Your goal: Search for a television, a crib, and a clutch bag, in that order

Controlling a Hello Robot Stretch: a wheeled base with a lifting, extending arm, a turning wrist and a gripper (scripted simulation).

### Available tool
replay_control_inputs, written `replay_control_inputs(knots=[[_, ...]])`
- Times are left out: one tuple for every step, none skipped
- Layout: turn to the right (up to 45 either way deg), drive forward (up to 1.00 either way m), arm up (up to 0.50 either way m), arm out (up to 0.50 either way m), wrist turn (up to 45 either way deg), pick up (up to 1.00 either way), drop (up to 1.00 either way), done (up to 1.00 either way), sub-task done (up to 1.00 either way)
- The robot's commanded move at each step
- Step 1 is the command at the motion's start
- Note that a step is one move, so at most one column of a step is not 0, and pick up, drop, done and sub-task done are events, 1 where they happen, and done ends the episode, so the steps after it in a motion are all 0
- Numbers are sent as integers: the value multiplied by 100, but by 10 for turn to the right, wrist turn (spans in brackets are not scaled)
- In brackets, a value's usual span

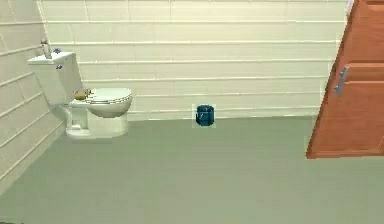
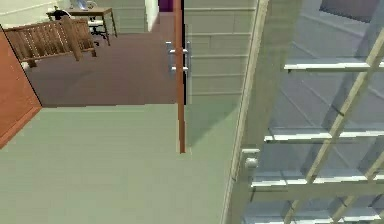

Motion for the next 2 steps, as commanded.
replay_control_inputs(knots=[[420, 0, 0, 0, 0, 0, 0, 0, 0], [0, 35, 0, 0, 0, 0, 0, 0, 0]])
